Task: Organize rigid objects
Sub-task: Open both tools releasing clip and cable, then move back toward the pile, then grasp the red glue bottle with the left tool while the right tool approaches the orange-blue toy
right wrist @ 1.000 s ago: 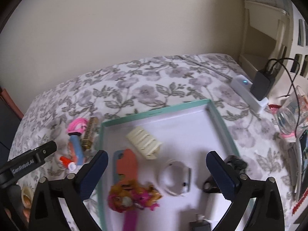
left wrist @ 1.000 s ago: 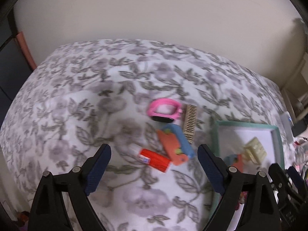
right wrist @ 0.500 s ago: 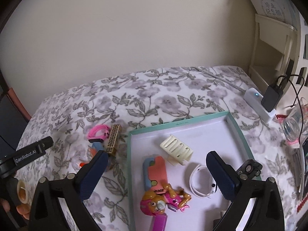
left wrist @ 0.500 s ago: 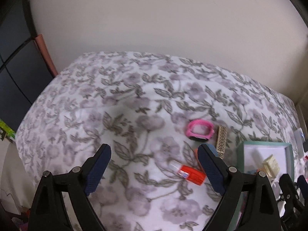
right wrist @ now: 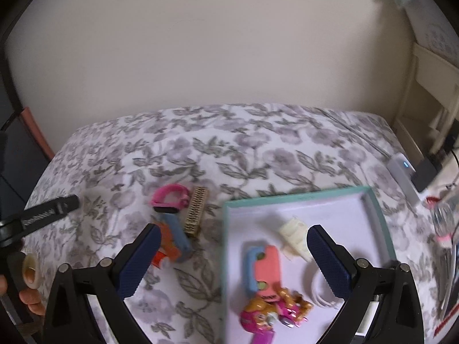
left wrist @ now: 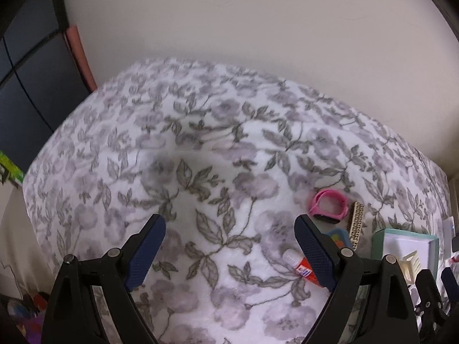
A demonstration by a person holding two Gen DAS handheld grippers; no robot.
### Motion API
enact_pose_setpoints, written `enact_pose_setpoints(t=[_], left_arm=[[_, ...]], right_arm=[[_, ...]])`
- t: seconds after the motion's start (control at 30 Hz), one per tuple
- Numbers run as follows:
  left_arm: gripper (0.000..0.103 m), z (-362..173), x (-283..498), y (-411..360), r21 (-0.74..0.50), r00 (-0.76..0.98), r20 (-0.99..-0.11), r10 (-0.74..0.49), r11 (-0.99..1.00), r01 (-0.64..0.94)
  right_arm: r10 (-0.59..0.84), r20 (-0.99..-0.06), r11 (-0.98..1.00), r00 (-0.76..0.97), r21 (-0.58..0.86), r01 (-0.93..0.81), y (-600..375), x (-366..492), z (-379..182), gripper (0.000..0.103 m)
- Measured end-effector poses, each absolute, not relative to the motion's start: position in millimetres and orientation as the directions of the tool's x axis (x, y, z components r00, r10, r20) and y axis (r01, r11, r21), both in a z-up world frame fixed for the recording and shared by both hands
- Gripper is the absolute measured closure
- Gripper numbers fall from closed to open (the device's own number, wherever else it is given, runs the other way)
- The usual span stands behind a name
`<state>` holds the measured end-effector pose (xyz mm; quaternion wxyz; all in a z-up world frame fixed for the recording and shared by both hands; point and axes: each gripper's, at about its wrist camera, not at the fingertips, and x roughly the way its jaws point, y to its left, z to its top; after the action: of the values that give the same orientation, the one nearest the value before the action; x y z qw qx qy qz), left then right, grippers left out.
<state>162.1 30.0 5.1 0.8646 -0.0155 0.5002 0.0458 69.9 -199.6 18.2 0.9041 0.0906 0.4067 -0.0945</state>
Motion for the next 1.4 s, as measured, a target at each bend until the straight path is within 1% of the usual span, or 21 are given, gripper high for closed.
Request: enact_pose_setpoints(t=[0.13,0.27,0.37,0.53,0.63,0.73,0.93,1.3,1.4], left_arm=[[0.011,-8,167,36,-0.013,0.447,-0.894,0.036,0.994,-0.105],[0.011,-21,172,32,-0.03,0.405,-0.914,0.014,0.994,-0.101],[0.011,-30,176,29,-0.029,0.37,-0.929,0.009,0.995,-0.098],[0.011,-44,179,22,-0.013,0.322,-0.947,0.018,0.996,-0.093],[0.011,-51,180,18,-0.018,0.299,-0.954,0.007,0.997,-0.081],[0.011,-57,180,15,-0.034,0.28,-0.96,-0.011,0.996,-0.077],[0.011,-68,178,2,-0.044,0.246,-0.969,-0.028,0.997,-0.058],[0.011,-83,176,-28,-0.075,0.202,-0.977,-0.072,0.997,-0.008],[0.011,-85,173,-37,-0.064,0.2,-0.978,-0.066,0.998,0.013]], right_arm=[[-0.066,-0.764,0.972,0.641,0.096,0.215,-188,84,10,0.001],[-0.051,-0.799,0.975,0.599,0.089,0.202,-180,98,-7,0.003],[-0.058,-0.833,0.977,0.551,0.065,0.202,-177,109,-21,0.003],[-0.04,-0.862,0.981,0.505,0.064,0.186,-174,120,-31,0.003],[-0.013,-0.877,0.979,0.48,0.085,0.183,-177,125,-34,0.003],[-0.025,-0.892,0.976,0.452,0.075,0.203,-183,128,-37,0.003],[-0.027,-0.908,0.964,0.418,0.087,0.251,-204,126,-43,0.003],[-0.022,-0.899,0.955,0.437,0.111,0.276,-217,123,-36,0.003],[-0.021,-0.901,0.953,0.434,0.113,0.282,-219,122,-37,0.003]])
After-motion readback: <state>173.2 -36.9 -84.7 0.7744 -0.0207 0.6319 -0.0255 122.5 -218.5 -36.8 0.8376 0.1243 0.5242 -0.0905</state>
